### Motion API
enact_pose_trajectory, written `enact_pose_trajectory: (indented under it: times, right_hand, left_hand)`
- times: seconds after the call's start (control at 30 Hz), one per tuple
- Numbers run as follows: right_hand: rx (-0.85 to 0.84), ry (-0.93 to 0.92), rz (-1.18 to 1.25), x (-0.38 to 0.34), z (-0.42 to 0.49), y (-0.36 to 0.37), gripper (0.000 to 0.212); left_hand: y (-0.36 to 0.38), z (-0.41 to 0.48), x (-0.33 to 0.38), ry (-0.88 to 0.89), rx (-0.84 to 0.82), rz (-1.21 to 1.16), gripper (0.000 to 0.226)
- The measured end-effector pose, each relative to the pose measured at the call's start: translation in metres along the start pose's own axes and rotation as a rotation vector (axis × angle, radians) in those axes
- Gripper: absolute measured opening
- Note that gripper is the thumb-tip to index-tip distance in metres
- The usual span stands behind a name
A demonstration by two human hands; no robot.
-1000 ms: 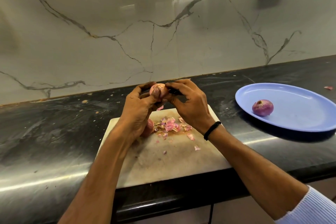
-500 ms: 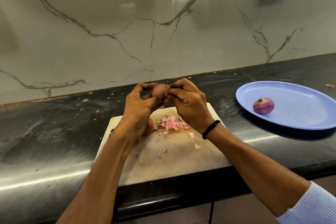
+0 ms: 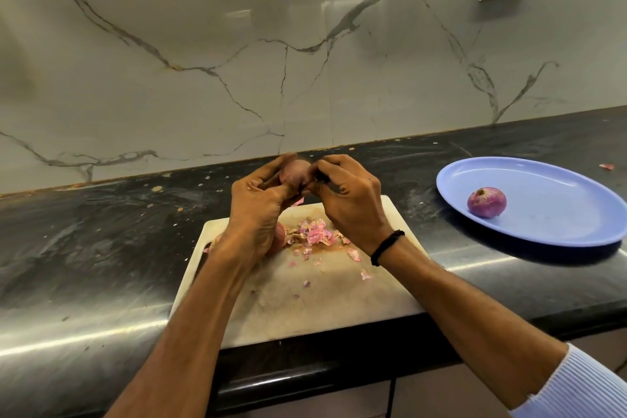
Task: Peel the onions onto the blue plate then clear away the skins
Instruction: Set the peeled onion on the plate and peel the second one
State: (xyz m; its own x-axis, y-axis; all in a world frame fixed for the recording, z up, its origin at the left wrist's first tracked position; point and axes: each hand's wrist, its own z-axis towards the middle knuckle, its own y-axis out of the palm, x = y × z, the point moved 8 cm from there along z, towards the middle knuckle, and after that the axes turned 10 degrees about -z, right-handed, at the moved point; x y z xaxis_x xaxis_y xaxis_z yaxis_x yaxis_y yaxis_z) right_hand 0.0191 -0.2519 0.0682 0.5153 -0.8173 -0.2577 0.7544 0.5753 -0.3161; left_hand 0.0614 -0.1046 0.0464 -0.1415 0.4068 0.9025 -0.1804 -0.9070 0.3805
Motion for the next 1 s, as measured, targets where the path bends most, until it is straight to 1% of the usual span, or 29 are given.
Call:
enact_pose_trajectory:
  times: [0.1,0.2,0.3,0.47,0.57,0.8,1.0]
  right_hand:
    - [-0.075,0.024,0.031,0.008,0.0,0.006,0.02]
    - [-0.084,0.015,0.052,0.009,0.0,0.004,0.018]
    - [-0.09,-0.015,0.072,0.006,-0.001,0.003,0.016]
    - [-0.04,0.018,0.093,0.007,0.0,-0.002,0.016]
    - [-0.001,0.029,0.072,0.005,0.003,-0.005,0.023]
    - [-0.003,-0.011,0.013,0.0,0.001,-0.003,0.019]
    - [-0.013,-0.047,-0.017,-0.001,0.001,-0.004,0.02]
  left_hand:
    - [-0.002,0.001,-0.001,-0.009,-0.018,0.071,0.044]
    - [-0.001,0.001,0.001,0.002,-0.033,0.128,0.049]
    - [-0.002,0.0,0.002,0.008,-0.041,0.142,0.049]
    - [0.001,-0.001,0.006,0.024,-0.036,0.115,0.048]
    - [0.004,-0.002,0.008,0.041,-0.044,0.096,0.046]
    - [0.004,-0.004,0.011,0.07,-0.05,0.147,0.051]
    - [0.003,-0.004,0.009,0.052,-0.05,0.157,0.049]
